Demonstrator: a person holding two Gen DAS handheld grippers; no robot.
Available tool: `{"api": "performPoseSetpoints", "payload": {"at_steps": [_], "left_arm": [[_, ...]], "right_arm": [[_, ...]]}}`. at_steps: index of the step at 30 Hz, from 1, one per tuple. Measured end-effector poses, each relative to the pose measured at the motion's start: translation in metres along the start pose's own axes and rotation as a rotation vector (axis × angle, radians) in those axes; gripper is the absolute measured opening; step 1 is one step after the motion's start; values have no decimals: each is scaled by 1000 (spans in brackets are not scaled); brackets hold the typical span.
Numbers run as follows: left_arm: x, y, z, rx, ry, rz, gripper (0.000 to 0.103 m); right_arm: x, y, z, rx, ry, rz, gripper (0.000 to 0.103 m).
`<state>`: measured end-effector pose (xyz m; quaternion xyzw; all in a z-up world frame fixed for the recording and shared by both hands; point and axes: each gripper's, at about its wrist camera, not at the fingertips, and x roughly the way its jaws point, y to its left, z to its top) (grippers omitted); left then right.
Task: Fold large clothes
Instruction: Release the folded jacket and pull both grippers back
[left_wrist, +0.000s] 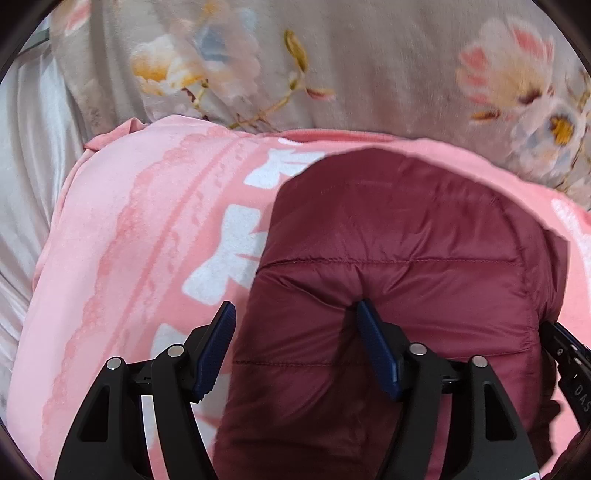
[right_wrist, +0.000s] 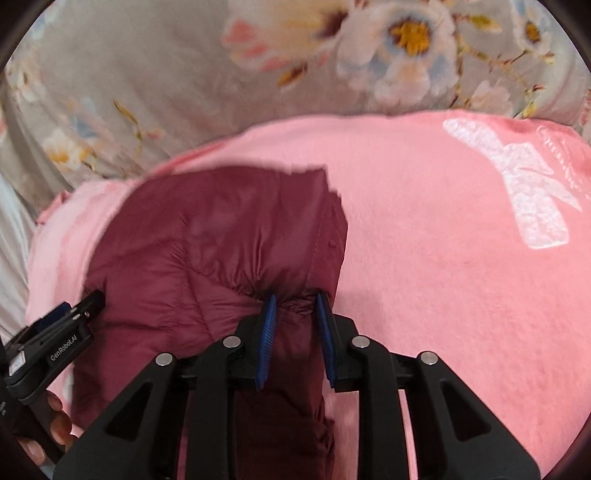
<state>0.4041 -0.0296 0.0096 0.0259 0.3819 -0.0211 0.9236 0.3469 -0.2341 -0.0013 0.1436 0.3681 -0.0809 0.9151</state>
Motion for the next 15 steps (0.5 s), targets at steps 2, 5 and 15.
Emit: {"api": "performPoseSetpoints", "payload": {"at_steps": [2, 5, 15], "left_arm": [[3, -7, -3, 25, -21, 24, 68], [5, -12, -6, 50, -39, 44, 68], [-50, -5, -18, 59, -71, -40, 65]], "right_arm": [[7, 2, -5, -27, 0, -12, 22], [11, 5, -7, -54, 0, -27, 22], [-64, 2, -24, -74, -65, -22, 36]]}}
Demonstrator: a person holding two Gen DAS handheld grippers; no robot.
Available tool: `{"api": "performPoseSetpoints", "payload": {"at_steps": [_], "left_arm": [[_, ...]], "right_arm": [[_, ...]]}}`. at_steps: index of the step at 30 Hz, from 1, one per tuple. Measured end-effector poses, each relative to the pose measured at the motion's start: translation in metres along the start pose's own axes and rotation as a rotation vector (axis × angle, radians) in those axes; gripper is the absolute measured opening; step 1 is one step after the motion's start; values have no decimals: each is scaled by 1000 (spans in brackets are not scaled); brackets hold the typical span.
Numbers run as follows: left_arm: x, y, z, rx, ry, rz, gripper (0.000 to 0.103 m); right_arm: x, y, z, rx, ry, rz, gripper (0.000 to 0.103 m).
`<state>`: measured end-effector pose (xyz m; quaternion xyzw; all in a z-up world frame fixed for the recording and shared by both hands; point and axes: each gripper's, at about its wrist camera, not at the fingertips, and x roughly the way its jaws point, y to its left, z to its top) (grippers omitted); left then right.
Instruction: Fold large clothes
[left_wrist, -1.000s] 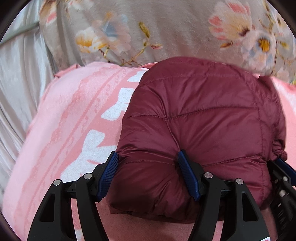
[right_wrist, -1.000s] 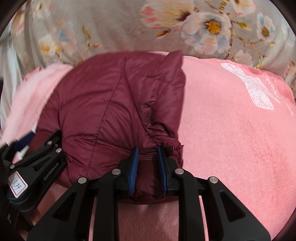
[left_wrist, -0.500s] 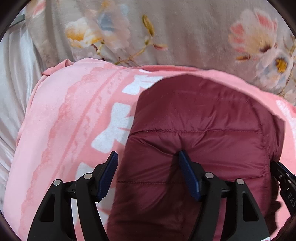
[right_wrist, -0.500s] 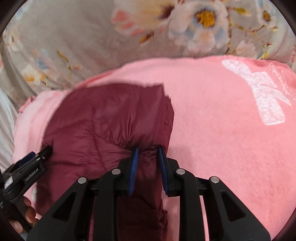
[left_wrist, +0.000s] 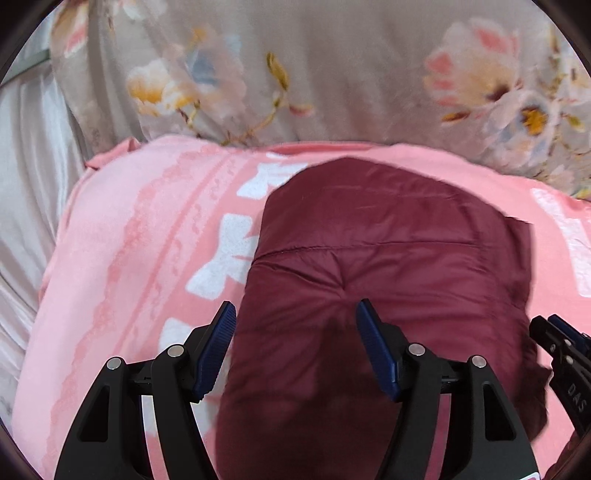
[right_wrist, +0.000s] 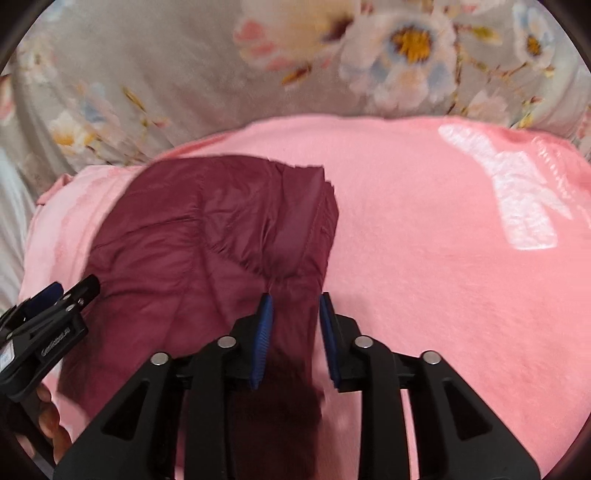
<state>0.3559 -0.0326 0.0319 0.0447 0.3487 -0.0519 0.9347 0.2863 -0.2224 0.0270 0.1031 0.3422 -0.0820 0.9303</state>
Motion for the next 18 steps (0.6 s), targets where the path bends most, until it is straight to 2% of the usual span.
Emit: {"api": "performPoseSetpoints", "payload": {"at_steps": [2, 4, 5, 8, 12, 18], "left_arm": [[-20, 0, -8, 10, -19, -11, 66], [-44, 1, -21, 21, -41, -32, 77], [-52, 1, -27, 23, -51, -31, 79], [-82, 1, -54, 54, -93, -6, 86], [-114, -2, -99, 82, -97, -10, 86], [-140, -6, -158, 103, -91, -14, 86]], "right_arm": [[-28, 3, -15, -38, -41, -10, 51], [-52, 8, -32, -79, -81, -39, 61], [-65, 11, -43, -102, -109, -56, 66], [-97, 18, -74, -158, -170, -122, 76], [-123, 20, -112, -161, -181, -136, 79], [-148, 13, -169, -124, -153, -131, 84]]}}
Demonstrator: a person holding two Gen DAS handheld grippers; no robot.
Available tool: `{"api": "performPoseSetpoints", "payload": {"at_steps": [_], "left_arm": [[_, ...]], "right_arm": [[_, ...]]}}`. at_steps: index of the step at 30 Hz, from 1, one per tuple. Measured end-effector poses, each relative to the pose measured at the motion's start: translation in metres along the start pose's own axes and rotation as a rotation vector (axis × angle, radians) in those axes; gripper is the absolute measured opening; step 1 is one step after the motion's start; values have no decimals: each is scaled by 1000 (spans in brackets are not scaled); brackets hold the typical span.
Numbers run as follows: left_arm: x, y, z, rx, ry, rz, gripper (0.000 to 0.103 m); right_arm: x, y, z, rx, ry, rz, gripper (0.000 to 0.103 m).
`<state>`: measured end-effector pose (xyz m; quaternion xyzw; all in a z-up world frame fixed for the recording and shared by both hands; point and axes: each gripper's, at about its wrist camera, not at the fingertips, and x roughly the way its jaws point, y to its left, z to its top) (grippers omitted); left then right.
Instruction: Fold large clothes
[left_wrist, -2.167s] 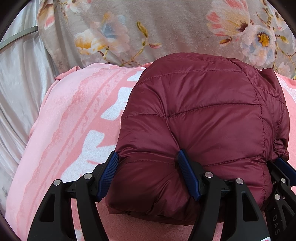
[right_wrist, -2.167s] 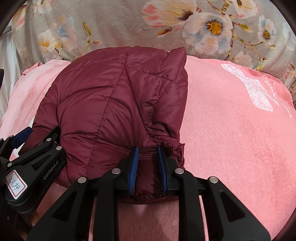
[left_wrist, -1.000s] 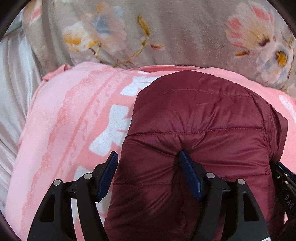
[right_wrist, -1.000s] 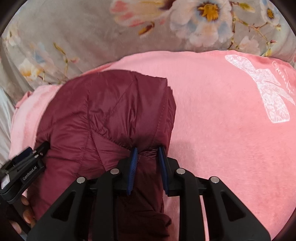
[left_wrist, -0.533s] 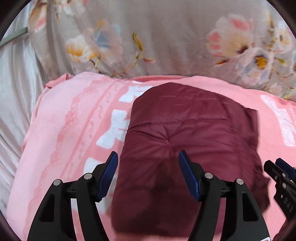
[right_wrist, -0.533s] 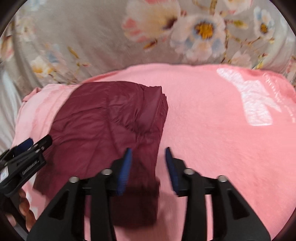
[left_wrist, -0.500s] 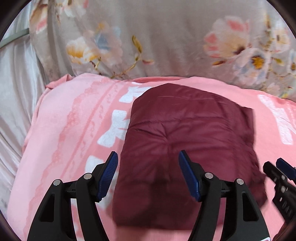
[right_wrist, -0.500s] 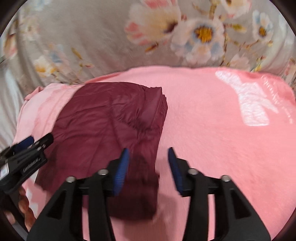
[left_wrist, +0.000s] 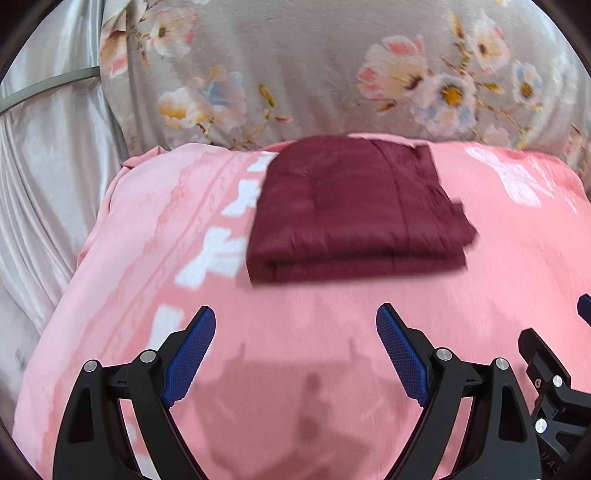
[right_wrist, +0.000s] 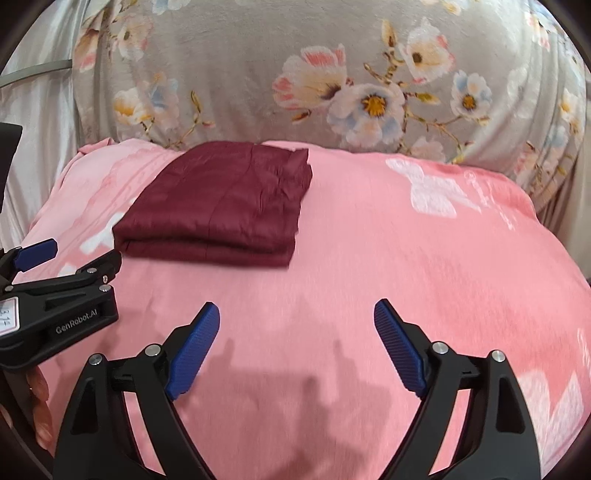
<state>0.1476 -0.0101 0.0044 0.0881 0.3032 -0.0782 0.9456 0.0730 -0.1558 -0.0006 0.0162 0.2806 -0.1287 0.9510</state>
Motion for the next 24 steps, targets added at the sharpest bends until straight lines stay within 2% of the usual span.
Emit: {"api": "performPoseSetpoints", "payload": {"at_steps": [3, 6, 9, 13, 18, 24], "left_arm": [[-8, -9, -26, 20, -6, 39, 86], [-7, -15, -43, 29, 28, 22, 86], [-10, -18, -54, 29, 28, 30, 86], [-11, -18, -57, 23, 21, 29, 86], [-3, -14, -57, -4, 60, 63, 86], [0, -11, -57, -27, 79, 55, 86]], "right_arm": [[-8, -5, -23, 35, 26, 9, 84], [-15, -6, -39, 43, 42, 3, 84], [-23, -4, -44, 40, 24, 1, 84], [-21, 1, -44, 18, 29, -14, 85], [-10, -2, -45, 27, 79, 1, 85], [-5, -4, -46, 36, 103, 7, 85]]}}
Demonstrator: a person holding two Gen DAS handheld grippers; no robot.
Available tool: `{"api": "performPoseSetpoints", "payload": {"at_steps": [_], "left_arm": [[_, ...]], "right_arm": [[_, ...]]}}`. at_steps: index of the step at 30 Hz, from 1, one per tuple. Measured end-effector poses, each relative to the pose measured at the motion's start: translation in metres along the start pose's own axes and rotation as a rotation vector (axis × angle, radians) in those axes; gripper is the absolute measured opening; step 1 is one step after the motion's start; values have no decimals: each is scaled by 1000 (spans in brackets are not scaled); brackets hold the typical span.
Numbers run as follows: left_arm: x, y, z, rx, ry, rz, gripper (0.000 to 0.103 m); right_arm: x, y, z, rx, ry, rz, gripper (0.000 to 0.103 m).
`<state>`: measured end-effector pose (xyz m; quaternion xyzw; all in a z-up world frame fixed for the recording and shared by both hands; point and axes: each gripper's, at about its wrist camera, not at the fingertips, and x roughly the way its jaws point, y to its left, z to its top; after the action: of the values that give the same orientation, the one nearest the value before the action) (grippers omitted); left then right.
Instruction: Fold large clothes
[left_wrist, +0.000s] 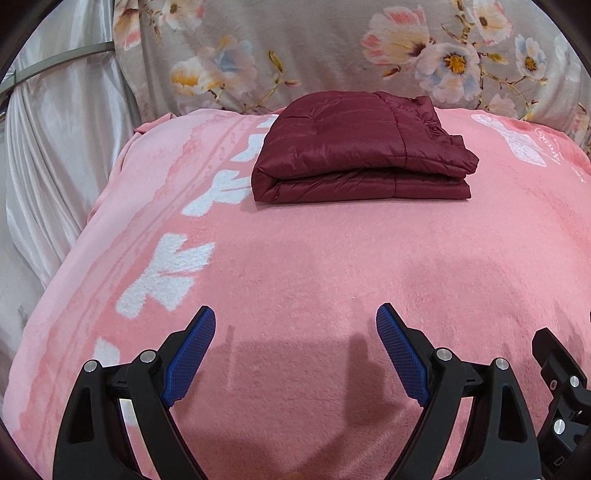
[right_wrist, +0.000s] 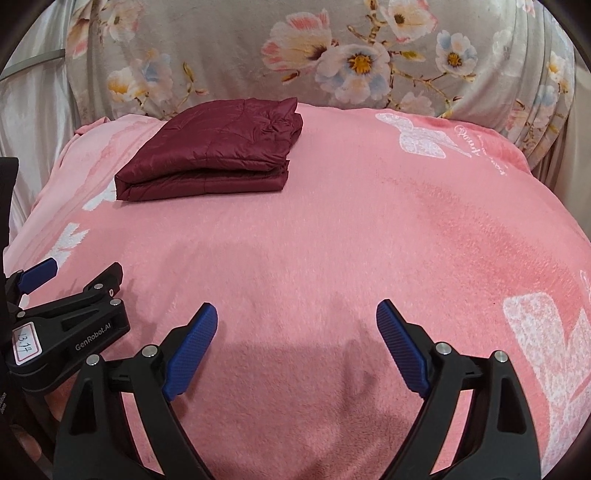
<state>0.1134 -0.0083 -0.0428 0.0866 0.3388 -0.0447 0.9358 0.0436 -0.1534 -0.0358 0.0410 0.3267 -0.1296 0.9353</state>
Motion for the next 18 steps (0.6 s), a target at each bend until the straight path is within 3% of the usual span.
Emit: {"api": "performPoseSetpoints", "payload": {"at_steps": [18], "left_arm": [[-4, -4, 0, 11, -22, 17, 86]], "right_arm": [[-2, 11, -1, -48, -14, -51, 85]]}}
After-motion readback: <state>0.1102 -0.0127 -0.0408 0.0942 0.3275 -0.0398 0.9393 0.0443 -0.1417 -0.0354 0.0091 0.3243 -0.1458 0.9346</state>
